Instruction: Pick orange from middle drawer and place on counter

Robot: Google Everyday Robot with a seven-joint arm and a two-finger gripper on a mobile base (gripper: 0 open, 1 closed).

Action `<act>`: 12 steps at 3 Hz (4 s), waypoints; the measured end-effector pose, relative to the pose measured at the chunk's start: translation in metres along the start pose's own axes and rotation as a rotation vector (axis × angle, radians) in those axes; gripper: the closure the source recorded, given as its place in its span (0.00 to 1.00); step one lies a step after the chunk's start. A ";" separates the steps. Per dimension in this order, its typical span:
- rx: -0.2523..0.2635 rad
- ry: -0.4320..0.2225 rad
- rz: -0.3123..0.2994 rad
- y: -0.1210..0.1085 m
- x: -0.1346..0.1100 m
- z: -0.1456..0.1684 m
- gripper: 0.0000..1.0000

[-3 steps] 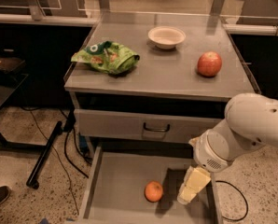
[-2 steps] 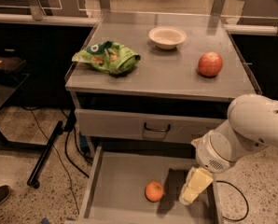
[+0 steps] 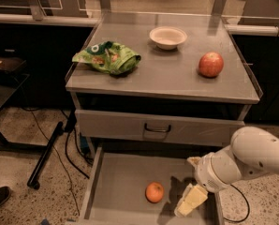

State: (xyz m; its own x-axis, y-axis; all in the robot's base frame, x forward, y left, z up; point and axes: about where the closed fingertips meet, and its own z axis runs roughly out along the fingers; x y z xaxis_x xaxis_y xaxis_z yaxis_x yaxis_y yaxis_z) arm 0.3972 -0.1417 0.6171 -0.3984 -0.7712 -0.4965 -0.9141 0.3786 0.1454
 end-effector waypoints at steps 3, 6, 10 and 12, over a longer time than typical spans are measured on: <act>-0.032 -0.125 0.029 -0.015 0.047 0.079 0.00; 0.007 -0.153 0.079 -0.037 0.055 0.132 0.00; 0.049 -0.273 0.106 -0.059 0.030 0.172 0.00; 0.024 -0.274 0.129 -0.055 0.032 0.209 0.00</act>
Offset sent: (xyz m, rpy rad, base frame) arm 0.0094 -0.0083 -0.0331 0.0617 -0.0242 -0.0438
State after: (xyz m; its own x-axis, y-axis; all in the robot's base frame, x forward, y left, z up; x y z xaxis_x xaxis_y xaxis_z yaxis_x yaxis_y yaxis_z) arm 0.4502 -0.0800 0.4139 -0.4730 -0.5505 -0.6879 -0.8537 0.4794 0.2034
